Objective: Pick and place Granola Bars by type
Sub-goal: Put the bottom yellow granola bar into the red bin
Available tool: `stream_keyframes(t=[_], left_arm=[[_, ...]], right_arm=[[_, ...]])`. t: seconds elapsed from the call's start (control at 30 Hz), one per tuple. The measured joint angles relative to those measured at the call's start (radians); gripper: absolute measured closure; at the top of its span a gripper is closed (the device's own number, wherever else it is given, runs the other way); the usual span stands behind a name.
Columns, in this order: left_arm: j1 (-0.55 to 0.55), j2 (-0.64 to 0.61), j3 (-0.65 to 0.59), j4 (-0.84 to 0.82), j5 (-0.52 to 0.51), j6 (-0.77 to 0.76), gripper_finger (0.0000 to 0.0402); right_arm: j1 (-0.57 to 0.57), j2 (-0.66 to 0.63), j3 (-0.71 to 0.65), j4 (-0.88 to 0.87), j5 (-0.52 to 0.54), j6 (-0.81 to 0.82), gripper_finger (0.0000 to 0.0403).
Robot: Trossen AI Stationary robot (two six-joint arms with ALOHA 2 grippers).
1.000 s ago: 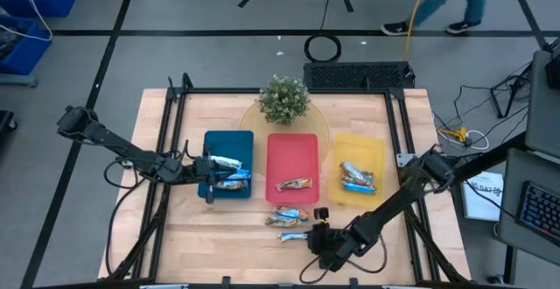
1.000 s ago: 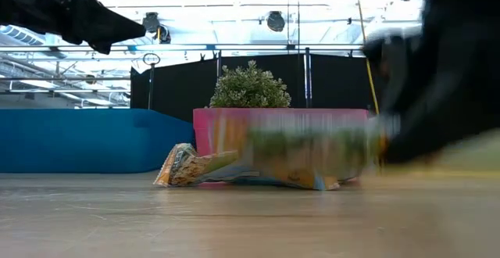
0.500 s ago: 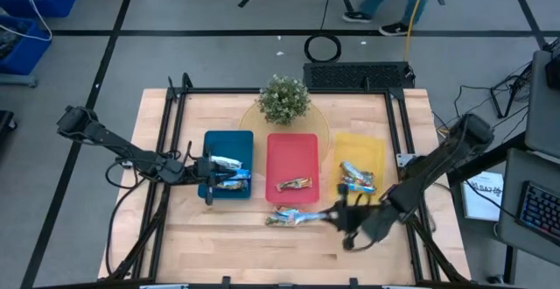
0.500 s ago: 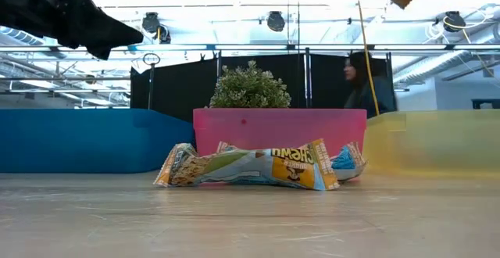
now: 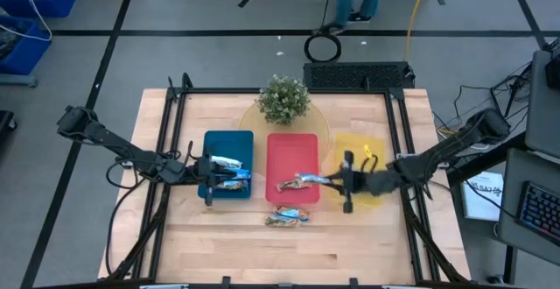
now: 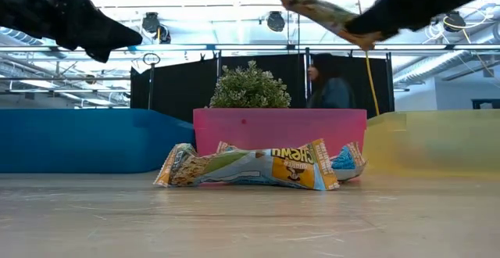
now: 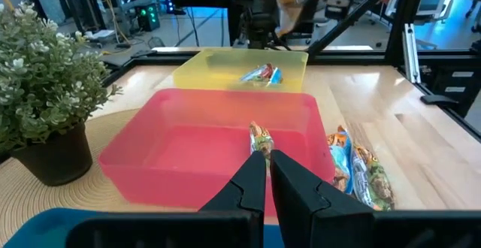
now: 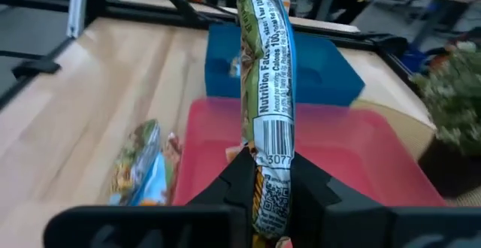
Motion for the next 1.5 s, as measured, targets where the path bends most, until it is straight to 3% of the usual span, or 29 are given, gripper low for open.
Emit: stream_keyframes(t=[0.13,0.37,0.67,0.87,1.1,1.27,1.4,1.5], left_arm=[[0.0,0.0,0.0,-0.007,0.0,-0.023,0.0371],[0.0,0.0,0.0,-0.026,0.0,-0.038,0.0371],[0.0,0.0,0.0,-0.052,0.003,-0.068,0.0371],[0.0,0.0,0.0,-0.052,0.007,-0.069,0.0371],[0.0,0.0,0.0,-0.054,0.053,-0.071,0.0371],[-0.001,0.0,0.0,-0.063,0.053,-0.074,0.0371],[-0.01,0.0,0.0,-0.099,0.054,-0.076,0.0371],[-0.022,0.0,0.0,-0.132,0.052,-0.08,0.0371]], right_arm=[[-0.158,0.039,0.076,-0.076,-0.183,-0.043,0.0367],[-0.347,0.225,0.235,-0.23,-0.373,-0.055,0.0364],[-0.407,0.508,0.373,-0.381,-0.397,-0.026,0.0362],[-0.431,0.582,0.378,-0.385,-0.398,-0.041,0.0363],[-0.427,0.529,0.378,-0.377,-0.395,-0.065,0.0285],[-0.425,0.411,0.378,-0.374,-0.392,-0.069,0.0242],[-0.37,0.263,0.36,-0.374,-0.393,-0.135,0.0243],[-0.303,0.138,0.305,-0.36,-0.387,-0.18,0.0278]])
